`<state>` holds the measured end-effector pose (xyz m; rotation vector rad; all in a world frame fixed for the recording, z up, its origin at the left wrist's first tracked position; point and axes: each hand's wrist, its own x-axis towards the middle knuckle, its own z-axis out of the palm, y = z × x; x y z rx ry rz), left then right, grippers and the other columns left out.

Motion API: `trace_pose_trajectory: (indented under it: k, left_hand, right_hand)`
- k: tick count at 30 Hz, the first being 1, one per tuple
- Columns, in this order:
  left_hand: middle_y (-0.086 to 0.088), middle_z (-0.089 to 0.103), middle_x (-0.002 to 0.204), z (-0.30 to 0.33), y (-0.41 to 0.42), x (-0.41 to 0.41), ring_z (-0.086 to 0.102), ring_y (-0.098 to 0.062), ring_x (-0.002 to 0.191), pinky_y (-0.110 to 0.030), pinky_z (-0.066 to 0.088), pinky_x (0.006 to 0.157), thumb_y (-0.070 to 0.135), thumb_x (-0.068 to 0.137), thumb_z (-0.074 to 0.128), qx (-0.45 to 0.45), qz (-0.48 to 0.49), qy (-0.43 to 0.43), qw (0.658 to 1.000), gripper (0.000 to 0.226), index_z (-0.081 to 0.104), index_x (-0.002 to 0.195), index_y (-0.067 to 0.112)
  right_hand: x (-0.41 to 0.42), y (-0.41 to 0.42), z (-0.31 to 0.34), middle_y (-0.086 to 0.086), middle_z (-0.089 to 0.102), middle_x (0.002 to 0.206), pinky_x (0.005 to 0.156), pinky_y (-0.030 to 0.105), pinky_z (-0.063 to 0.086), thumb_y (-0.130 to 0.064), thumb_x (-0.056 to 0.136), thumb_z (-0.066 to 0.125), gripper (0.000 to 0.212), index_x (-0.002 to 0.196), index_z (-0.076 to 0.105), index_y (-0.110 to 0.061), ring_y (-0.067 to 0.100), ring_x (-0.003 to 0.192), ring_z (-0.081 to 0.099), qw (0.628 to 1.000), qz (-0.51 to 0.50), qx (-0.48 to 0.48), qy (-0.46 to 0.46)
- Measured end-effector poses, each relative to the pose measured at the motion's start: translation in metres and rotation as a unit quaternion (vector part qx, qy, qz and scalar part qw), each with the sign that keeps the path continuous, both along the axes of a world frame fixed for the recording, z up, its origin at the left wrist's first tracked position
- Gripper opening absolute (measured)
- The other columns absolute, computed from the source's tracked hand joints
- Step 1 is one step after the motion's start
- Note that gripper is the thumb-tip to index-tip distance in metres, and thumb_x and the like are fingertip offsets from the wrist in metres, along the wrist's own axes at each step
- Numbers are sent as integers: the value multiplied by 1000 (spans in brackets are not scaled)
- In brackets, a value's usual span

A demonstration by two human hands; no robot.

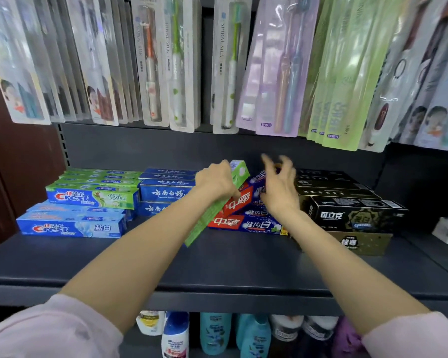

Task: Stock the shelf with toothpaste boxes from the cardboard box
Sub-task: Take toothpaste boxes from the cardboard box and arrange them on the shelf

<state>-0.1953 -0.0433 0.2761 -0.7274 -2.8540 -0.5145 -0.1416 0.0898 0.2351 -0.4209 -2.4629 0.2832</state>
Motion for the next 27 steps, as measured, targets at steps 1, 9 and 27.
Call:
trace_pose_trajectory:
  k: [1, 9, 27]
  left_hand:
    - [-9, 60, 117, 1, 1, 1, 58, -31, 109, -36, 41, 78, 37, 70, 78, -18, -3, 10, 1000, 63, 45, 118, 12]
    - [-9, 58, 119, -4, -14, -8, 57, -30, 107, -35, 40, 74, 34, 73, 75, 67, 23, -34, 997, 64, 42, 123, 14]
    - [-3, 64, 104, -23, -55, -13, 61, -26, 95, -44, 52, 83, 35, 67, 75, 122, -45, -58, 990, 58, 46, 114, 15]
  right_hand:
    - [-1, 2, 0, 11, 13, 153, 105, 42, 40, 1, 79, 66, 83, 146, 24, -20, 29, 140, 19, 996, 21, 68, -46]
    - [-6, 13, -2, 7, 50, 134, 99, 38, 39, -31, 87, 64, 53, 136, 46, -21, 28, 126, 43, 984, 65, 75, -145]
    - [-6, -14, -14, 2, 29, 146, 111, 40, 29, -44, 78, 71, 85, 147, 25, -26, 21, 135, 29, 977, 171, -94, -89]
